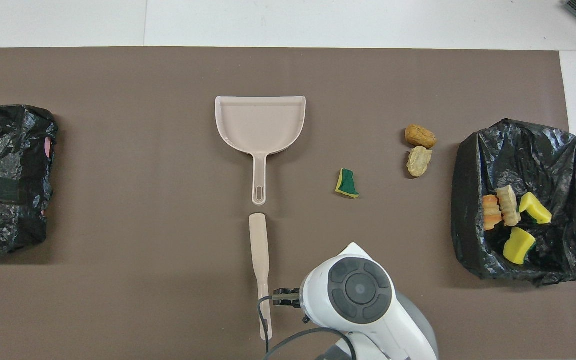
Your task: Sweep and dump trash in bin
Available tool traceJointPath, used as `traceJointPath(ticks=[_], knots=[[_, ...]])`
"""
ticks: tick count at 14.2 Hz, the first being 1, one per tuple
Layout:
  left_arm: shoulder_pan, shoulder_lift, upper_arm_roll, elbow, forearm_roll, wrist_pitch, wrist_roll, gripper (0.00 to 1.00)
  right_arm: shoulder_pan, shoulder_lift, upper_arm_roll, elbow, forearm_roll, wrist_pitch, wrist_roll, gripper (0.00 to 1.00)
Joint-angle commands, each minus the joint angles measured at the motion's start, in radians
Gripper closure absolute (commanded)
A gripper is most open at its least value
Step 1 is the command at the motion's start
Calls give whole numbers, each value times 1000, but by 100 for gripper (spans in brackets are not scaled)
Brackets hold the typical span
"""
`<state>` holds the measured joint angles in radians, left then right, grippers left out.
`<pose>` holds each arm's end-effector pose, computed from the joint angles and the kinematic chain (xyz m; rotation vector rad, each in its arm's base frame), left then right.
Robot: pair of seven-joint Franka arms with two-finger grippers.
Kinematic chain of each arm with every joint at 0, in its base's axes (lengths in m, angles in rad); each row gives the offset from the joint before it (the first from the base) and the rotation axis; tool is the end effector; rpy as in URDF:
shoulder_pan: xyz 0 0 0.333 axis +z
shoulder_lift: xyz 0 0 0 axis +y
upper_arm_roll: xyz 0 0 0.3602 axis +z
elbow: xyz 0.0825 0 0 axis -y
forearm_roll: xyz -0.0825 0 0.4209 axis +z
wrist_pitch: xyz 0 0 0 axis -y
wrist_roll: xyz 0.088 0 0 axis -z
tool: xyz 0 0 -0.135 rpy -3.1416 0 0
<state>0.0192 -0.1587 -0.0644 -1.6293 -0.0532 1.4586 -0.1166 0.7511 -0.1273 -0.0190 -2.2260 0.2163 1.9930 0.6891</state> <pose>0.5205 -0.0344 0.6898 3.0982 0.1033 -0.0244 0.3710 0.3584 0.4183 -3.0453 0.0855 0.3165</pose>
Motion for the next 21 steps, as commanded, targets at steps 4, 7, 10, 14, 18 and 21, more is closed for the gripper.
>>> traceJointPath(ticks=[4, 7, 10, 14, 18, 21], knots=[[5, 7, -5, 19, 18, -7, -9, 0, 128, 32, -2, -57, 25, 180, 115, 0], [5, 7, -5, 19, 18, -7, -9, 0, 175, 93, -2, -47, 3, 295, 115, 7], [5, 7, -5, 19, 18, -7, -9, 0, 203, 149, -2, -34, -69, 343, 112, 24], [-8, 5, -9, 19, 16, -21, -6, 0, 203, 175, -2, -32, -100, 343, 119, 37], [-15, 4, -15, -1, 10, 35, -17, 0, 202, 176, -2, -32, -100, 339, 119, 51], [-91, 54, -17, -43, 10, 191, -28, 0, 202, 178, -2, -30, -95, 340, 119, 52]])
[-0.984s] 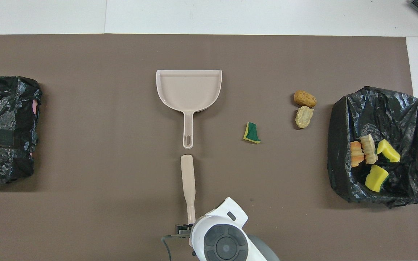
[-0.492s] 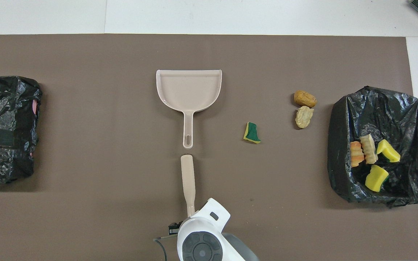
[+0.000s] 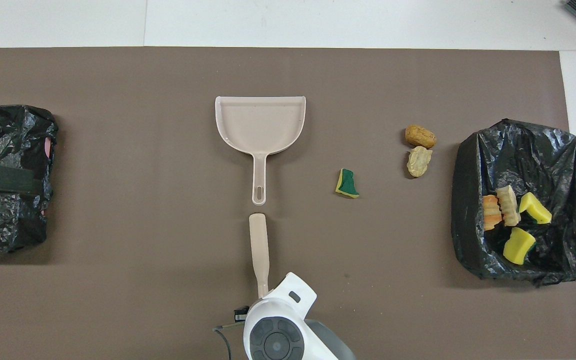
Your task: Sweep and dump trash in bin
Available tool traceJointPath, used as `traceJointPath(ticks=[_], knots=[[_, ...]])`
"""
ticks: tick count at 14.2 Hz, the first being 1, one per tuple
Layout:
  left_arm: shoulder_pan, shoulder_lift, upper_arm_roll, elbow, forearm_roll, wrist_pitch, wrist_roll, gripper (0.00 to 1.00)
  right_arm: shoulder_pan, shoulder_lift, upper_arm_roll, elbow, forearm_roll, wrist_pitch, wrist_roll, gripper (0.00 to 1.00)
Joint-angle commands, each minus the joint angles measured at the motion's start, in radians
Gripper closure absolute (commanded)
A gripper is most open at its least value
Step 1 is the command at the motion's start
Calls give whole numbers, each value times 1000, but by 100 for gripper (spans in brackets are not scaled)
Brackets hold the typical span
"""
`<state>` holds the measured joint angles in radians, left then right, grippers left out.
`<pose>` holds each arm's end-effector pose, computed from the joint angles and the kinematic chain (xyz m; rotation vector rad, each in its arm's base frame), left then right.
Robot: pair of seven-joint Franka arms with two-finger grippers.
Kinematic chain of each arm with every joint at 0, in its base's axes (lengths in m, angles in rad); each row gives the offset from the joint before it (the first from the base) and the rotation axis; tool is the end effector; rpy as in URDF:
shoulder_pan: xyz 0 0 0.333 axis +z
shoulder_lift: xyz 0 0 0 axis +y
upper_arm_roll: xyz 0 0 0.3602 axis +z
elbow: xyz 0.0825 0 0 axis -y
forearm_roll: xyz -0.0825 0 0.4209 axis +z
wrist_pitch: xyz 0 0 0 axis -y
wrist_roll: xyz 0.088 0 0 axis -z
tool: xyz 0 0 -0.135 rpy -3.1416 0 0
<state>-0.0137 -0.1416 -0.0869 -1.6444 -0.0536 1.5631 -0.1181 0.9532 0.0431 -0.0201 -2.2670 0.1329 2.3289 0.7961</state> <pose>0.5375 -0.0654 0.6825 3.0928 0.0247 0.0849 0.3266 0.4491 0.3336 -3.0624 -0.0712 0.0938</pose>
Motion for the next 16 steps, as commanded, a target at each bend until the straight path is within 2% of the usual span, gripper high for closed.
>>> traceJointPath(ticks=[1, 2, 5, 6, 9, 11, 13, 14, 16], knots=[[-84, 72, 6, -25, 9, 128, -31, 0, -1, 8, -1, 11, -9, 6, 12, 52], [-106, 111, 6, -20, 9, 177, -40, 0, -1, 9, -1, 12, -4, 6, 11, 55], [-164, 183, 6, -22, 8, 308, -107, 0, -5, 15, -1, 23, 2, 1, 6, 95], [-176, 195, 6, -22, 0, 331, -110, 0, -5, 17, -1, 36, 4, -11, 11, 100], [-239, 272, 6, -14, -5, 374, -132, 0, -5, 20, -1, 56, 4, -31, 11, 100], [-256, 304, 6, -9, -5, 423, -133, 0, -17, -5, -3, 81, 4, -101, 6, 100], [-336, 403, 9, 18, 4, 432, -185, 0, -33, -55, -7, 81, 1, -176, -1, 100], [-356, 475, 7, 72, 6, 467, -239, 0, -49, -78, -11, 83, -1, -212, -5, 100], [-364, 511, 6, 100, 1, 488, -276, 0, -97, -124, -11, 83, -10, -273, -15, 100]])
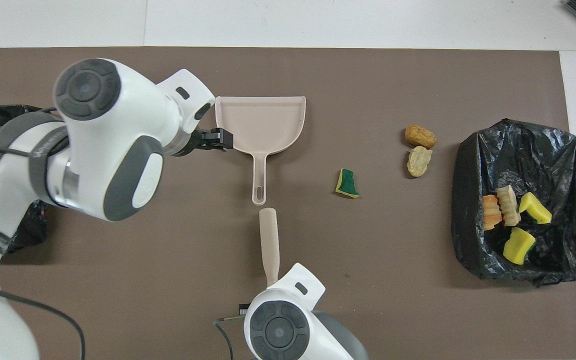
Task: Sweep and dump trash in bin
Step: 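Grasp the dustpan handle with the left gripper while the right gripper grasps the brush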
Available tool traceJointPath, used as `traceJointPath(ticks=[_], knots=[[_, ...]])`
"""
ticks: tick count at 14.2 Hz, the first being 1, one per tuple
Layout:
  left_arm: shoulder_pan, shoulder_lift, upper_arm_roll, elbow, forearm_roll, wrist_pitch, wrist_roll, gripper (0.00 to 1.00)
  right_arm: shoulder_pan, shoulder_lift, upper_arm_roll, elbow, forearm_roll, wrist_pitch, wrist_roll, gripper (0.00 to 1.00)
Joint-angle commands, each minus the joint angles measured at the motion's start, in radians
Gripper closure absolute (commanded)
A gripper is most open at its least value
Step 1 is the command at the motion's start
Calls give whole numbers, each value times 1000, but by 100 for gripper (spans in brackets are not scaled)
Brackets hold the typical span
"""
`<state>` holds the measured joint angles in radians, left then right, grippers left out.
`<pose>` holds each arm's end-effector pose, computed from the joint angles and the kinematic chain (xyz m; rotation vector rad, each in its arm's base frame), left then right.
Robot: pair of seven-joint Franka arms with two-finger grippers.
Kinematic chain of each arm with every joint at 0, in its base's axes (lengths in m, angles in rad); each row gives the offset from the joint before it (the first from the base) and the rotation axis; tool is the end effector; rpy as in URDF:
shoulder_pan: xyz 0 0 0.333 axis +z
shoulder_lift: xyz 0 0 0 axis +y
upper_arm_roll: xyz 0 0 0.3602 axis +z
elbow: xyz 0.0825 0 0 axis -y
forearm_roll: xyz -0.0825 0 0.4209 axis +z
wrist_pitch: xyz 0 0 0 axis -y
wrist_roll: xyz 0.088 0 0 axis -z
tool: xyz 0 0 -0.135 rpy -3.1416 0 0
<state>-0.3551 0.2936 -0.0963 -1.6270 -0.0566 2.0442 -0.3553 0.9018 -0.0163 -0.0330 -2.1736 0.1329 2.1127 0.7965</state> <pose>0.6404 -0.3082 0.4652 3.0152 -0.1019 0.1262 0.3513 0.4298 0.3920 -3.0937 -0.0018 0.1757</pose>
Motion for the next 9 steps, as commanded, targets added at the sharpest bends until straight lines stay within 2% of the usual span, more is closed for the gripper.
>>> traceJointPath(ticks=[1, 5, 9], knots=[[-33, 78, 15, 82, 1, 13, -42, 0, -64, -88, 1, -11, -18, -103, -16, 100], [-85, 110, 15, 35, 0, 76, -45, 0, -178, -152, -1, -11, -67, -220, -48, 100], [-154, 140, 17, -23, 0, 90, -60, 0, -319, -178, -1, -9, -160, -295, -267, 100]])
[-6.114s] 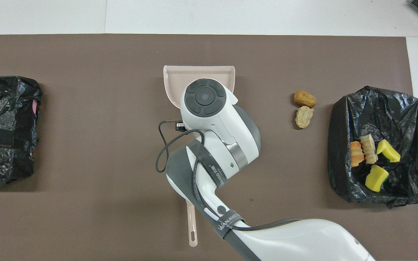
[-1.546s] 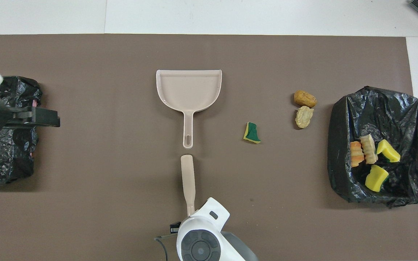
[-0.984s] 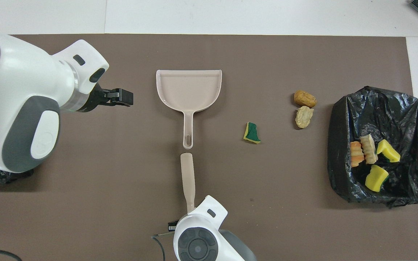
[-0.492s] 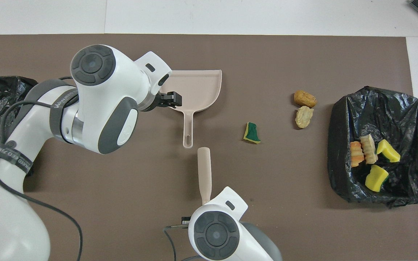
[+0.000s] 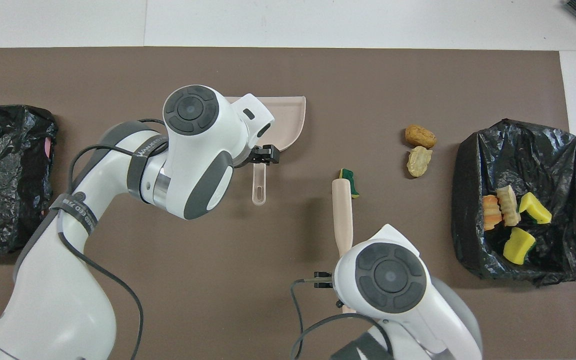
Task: Sweep and dump trash in bin
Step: 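Sweep the sponge and crusts toward the dustpan with the right gripper's brush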
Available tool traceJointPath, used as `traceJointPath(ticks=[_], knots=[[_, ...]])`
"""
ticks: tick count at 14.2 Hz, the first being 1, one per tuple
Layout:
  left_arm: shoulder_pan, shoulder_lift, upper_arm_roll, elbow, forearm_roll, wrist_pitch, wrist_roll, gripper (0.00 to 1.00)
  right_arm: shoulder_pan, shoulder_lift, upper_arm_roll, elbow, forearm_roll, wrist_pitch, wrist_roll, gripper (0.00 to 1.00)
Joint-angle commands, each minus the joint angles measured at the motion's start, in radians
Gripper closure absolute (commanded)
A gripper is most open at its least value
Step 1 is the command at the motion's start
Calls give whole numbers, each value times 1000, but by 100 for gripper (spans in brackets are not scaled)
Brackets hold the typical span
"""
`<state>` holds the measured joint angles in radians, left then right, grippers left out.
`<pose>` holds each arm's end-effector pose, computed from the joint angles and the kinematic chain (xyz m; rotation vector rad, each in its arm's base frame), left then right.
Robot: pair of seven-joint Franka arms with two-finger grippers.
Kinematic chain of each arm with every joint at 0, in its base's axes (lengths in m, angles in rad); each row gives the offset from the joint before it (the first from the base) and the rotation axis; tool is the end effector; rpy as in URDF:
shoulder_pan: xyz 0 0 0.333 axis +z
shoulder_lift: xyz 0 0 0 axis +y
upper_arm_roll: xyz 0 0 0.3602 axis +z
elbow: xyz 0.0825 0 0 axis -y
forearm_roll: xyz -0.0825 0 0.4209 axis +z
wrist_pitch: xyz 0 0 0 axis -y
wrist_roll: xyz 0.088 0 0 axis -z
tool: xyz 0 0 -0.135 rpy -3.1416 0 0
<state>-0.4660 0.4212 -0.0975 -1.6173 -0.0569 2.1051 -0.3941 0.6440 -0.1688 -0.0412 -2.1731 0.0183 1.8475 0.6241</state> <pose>0.6212 -0.3876 0.3845 3.0240 -0.2002 0.0293 0.4138 0.2865 0.4529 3.0629 -0.0407 -0.2182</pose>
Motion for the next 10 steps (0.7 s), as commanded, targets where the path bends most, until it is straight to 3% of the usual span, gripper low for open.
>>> traceJointPath(ticks=[1, 5, 9, 10], knots=[[-45, 13, 16, -47, 0, 30, -20, 0, -96, -26, 7, -10, -85, -48, -134, 100], [-46, 13, 16, -50, 0, 38, -22, 0, -222, -5, 11, -10, -233, -31, -245, 100], [-43, 13, 22, -35, 11, 12, -28, 60, -380, 77, 12, 12, -338, 85, -285, 100], [-42, 11, 24, -29, 12, -8, -26, 83, -398, 103, 11, 16, -369, 117, -291, 100]])
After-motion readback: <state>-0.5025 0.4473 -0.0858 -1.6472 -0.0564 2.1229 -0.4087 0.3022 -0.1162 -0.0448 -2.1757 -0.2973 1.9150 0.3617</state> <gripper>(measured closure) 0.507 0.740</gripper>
